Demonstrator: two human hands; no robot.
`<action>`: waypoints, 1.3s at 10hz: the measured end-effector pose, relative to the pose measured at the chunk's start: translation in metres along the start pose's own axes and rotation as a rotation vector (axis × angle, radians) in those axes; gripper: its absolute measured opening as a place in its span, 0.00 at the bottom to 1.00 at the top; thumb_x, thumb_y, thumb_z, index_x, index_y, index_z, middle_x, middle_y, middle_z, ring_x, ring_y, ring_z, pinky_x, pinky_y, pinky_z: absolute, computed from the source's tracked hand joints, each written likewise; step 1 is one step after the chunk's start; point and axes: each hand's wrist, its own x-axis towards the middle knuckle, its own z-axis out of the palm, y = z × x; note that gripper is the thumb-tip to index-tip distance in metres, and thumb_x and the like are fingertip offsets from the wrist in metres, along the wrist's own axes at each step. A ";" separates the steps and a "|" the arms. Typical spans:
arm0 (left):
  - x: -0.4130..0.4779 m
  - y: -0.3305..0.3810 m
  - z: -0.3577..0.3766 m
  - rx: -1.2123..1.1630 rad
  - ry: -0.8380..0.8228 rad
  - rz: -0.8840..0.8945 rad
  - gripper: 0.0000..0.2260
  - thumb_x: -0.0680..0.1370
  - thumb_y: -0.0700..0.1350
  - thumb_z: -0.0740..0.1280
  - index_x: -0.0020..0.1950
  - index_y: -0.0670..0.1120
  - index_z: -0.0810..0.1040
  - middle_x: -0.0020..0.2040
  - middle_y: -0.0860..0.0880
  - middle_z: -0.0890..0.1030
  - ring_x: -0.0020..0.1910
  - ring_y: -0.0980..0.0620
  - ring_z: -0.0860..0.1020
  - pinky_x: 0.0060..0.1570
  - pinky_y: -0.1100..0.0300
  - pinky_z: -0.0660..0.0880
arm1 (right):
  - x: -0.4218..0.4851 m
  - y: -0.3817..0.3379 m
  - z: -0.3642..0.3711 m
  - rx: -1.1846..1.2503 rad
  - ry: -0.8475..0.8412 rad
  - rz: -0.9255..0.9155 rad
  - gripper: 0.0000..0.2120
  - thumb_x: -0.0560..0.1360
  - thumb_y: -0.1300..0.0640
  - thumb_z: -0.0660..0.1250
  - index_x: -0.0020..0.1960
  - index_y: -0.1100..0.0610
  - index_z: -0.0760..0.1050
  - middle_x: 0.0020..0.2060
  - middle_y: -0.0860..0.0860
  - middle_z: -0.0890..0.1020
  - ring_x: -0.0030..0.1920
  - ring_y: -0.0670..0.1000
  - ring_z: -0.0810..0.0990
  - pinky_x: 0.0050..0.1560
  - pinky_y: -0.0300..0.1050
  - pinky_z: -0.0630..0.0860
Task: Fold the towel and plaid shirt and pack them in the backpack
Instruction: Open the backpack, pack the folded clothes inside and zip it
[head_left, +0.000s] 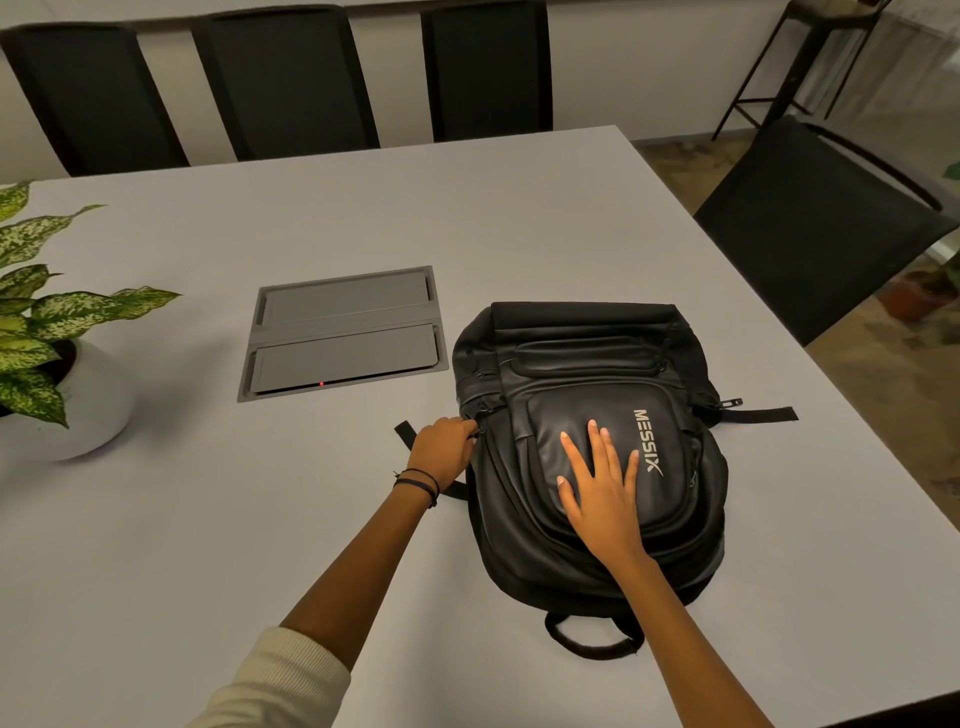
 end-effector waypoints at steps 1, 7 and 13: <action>-0.003 0.002 -0.005 0.039 -0.010 0.026 0.12 0.82 0.45 0.54 0.58 0.43 0.75 0.54 0.43 0.78 0.52 0.45 0.76 0.54 0.54 0.74 | 0.000 0.000 -0.002 0.002 -0.010 0.000 0.26 0.76 0.45 0.48 0.73 0.50 0.60 0.73 0.58 0.61 0.73 0.58 0.58 0.68 0.65 0.52; -0.051 0.016 -0.003 0.082 -0.103 0.219 0.13 0.81 0.45 0.54 0.59 0.43 0.75 0.53 0.43 0.78 0.50 0.46 0.77 0.52 0.57 0.73 | -0.002 -0.004 -0.010 0.014 -0.083 0.017 0.27 0.76 0.44 0.46 0.73 0.49 0.59 0.74 0.57 0.59 0.74 0.57 0.56 0.69 0.63 0.47; -0.073 0.011 -0.002 -0.312 -0.107 0.147 0.12 0.80 0.49 0.61 0.56 0.44 0.79 0.49 0.46 0.81 0.43 0.54 0.75 0.41 0.71 0.67 | -0.005 -0.070 -0.016 0.140 -0.028 -0.383 0.15 0.71 0.55 0.70 0.57 0.56 0.77 0.55 0.53 0.73 0.56 0.52 0.73 0.56 0.46 0.72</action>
